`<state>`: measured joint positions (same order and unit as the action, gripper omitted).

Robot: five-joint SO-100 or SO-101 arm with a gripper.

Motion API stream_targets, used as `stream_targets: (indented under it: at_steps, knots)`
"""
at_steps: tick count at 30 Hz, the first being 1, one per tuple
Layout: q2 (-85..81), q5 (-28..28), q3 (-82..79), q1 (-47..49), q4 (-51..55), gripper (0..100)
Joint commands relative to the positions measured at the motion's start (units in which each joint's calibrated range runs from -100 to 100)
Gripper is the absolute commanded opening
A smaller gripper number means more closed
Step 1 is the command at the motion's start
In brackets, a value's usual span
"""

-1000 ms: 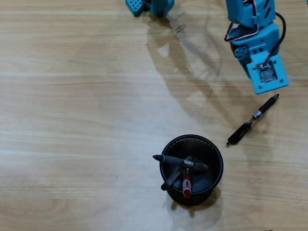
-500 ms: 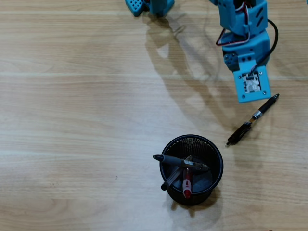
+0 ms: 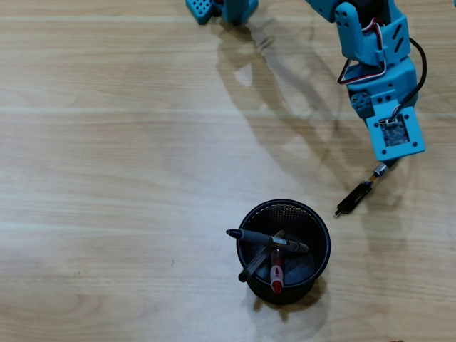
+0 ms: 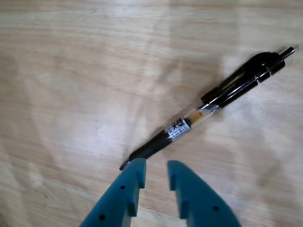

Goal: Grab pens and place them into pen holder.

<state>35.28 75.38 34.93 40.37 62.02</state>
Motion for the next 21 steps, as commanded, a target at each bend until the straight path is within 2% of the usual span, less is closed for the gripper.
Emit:
stream_targets:
  at_steps: [1, 3, 10, 21]
  knots:
    - [-0.38, 2.58, 2.07, -0.2, -0.77, 16]
    - [-0.3, 2.68, 1.98, -0.29, -0.77, 19]
    - [3.73, 2.68, 2.52, -0.74, -1.63, 19]
    - [16.67, 2.68, 14.78, 0.26, -7.74, 19]
